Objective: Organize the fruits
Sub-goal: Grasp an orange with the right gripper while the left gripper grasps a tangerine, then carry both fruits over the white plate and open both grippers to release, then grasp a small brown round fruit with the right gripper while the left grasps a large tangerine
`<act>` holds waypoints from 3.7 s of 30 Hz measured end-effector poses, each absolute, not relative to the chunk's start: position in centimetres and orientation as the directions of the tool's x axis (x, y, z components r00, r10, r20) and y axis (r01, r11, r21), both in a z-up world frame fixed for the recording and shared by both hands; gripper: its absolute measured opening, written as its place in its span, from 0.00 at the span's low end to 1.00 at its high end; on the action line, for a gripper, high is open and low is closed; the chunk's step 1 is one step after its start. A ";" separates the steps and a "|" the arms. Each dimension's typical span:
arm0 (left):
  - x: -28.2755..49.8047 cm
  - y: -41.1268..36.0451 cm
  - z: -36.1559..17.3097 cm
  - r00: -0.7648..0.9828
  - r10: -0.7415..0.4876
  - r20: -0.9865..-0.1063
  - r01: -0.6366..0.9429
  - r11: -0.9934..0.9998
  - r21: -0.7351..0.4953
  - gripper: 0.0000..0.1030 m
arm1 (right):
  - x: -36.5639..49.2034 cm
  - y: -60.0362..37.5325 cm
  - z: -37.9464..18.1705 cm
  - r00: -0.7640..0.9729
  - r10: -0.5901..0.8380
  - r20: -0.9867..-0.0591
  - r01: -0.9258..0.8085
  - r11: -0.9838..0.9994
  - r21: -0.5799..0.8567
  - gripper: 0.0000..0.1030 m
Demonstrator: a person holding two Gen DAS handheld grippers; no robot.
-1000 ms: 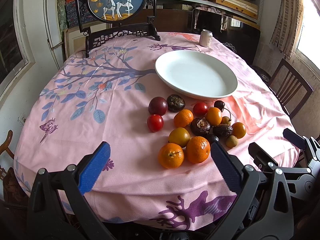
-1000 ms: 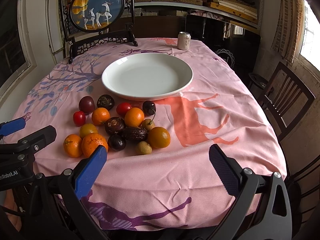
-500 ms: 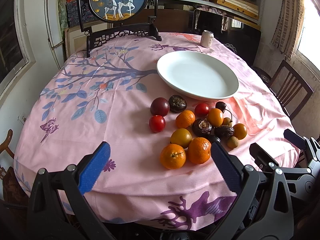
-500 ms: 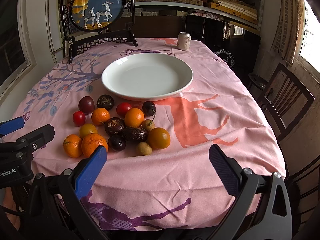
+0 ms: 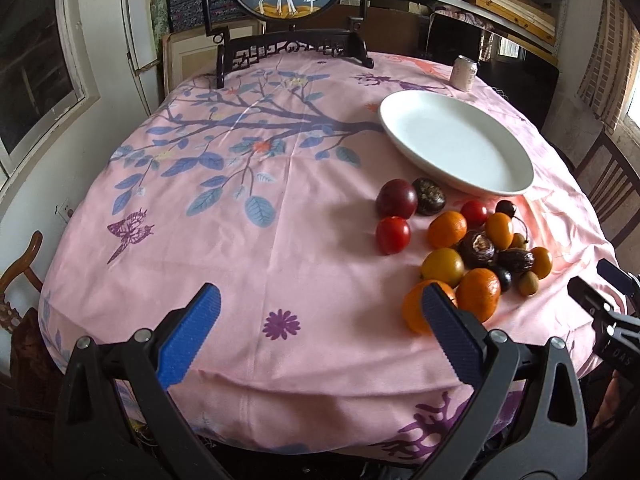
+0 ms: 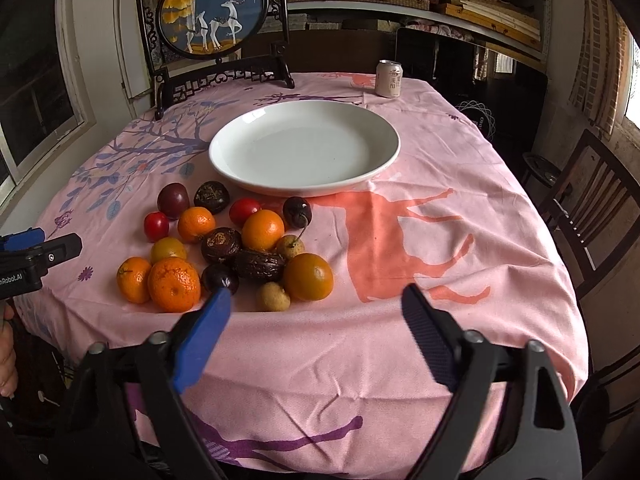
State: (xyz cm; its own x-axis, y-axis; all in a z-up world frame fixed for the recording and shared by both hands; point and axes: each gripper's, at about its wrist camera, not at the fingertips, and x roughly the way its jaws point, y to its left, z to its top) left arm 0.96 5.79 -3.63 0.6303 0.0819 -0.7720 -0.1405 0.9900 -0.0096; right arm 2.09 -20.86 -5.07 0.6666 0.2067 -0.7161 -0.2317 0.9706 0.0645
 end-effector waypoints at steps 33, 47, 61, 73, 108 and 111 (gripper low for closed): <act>5.5 0.4 -8.7 0.557 -0.132 -0.820 0.066 0.991 -0.115 0.48 | 4.9 -23.5 -9.4 0.575 0.220 -0.788 -0.218 0.970 0.112 0.36; 5.4 0.4 -4.4 0.593 -0.185 -0.783 0.112 0.983 -0.147 0.40 | 4.8 -23.3 -6.8 0.609 0.265 -0.747 -0.245 0.959 0.140 0.35; 29.5 -2.4 0.5 0.542 -0.116 -0.832 0.057 0.993 -0.102 0.40 | 25.2 -19.5 -0.1 0.595 0.303 -0.744 -0.329 0.937 0.118 0.35; 36.5 -3.5 -4.7 0.413 -0.155 -0.897 0.034 0.987 -0.155 0.41 | 32.8 -17.0 -7.0 0.478 0.198 -0.855 -0.341 0.940 0.027 0.36; 4.2 -0.4 -6.1 0.543 -0.154 -0.826 0.111 0.988 -0.111 0.82 | 5.4 -18.1 -8.9 0.518 0.247 -0.819 -0.323 0.943 0.080 0.28; 4.1 -1.0 -6.5 0.524 -0.175 -0.833 0.129 0.984 -0.125 0.82 | 5.2 -18.1 -9.1 0.530 0.247 -0.812 -0.332 0.941 0.069 0.24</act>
State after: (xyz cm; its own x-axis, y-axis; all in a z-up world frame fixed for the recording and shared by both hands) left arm 4.11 -1.04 -6.48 0.5244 -0.1745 -0.8334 0.1294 0.9837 -0.1246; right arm 5.24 -18.09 -9.06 0.5297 0.2467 -0.8115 -0.3322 0.9407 0.0691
